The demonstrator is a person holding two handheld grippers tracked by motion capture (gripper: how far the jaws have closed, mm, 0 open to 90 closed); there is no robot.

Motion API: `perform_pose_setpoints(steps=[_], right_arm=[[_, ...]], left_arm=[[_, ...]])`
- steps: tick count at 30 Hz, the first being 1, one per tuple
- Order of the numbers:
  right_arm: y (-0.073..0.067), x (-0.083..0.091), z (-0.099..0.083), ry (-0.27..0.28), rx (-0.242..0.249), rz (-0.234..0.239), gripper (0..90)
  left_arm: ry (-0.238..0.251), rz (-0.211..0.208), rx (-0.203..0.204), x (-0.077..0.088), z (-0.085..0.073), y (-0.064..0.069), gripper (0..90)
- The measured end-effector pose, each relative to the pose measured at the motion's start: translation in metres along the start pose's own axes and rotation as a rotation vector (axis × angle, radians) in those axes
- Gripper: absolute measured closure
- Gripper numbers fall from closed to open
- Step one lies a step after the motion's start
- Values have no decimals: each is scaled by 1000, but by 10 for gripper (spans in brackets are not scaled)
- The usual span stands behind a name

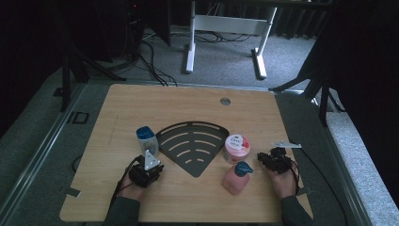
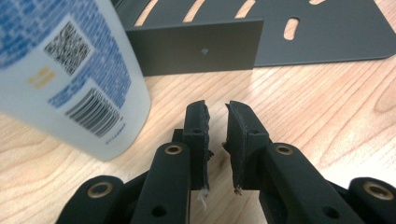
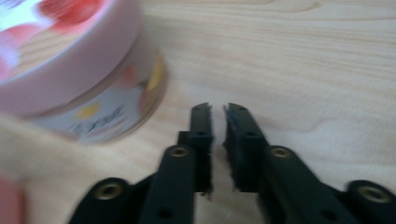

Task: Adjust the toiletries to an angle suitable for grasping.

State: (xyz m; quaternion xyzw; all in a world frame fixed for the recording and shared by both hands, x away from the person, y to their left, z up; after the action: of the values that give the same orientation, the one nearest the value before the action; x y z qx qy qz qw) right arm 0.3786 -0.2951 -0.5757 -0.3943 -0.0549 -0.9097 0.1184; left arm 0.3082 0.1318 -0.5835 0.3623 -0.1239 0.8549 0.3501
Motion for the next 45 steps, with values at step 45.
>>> perform_pose_setpoints(steps=[45], right_arm=[[-73, 43, -43, -22, 206, 124, 900]], left_arm=[[5, -8, 31, -3, -4, 0, 771]])
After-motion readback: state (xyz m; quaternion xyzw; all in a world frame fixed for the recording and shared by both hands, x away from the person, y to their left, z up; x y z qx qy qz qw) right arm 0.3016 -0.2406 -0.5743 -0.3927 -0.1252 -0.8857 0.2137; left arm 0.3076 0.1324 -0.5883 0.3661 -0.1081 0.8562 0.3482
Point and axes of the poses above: each handheld gripper's, and its own axes: x roughly backward along the jaws, z roughly out of its top, y roughly to its right, the point moved 5 cm from there along -x, roughly forward along the jaws, and after that the axes turned 11 degrees about -z, right-handed, at the moved point
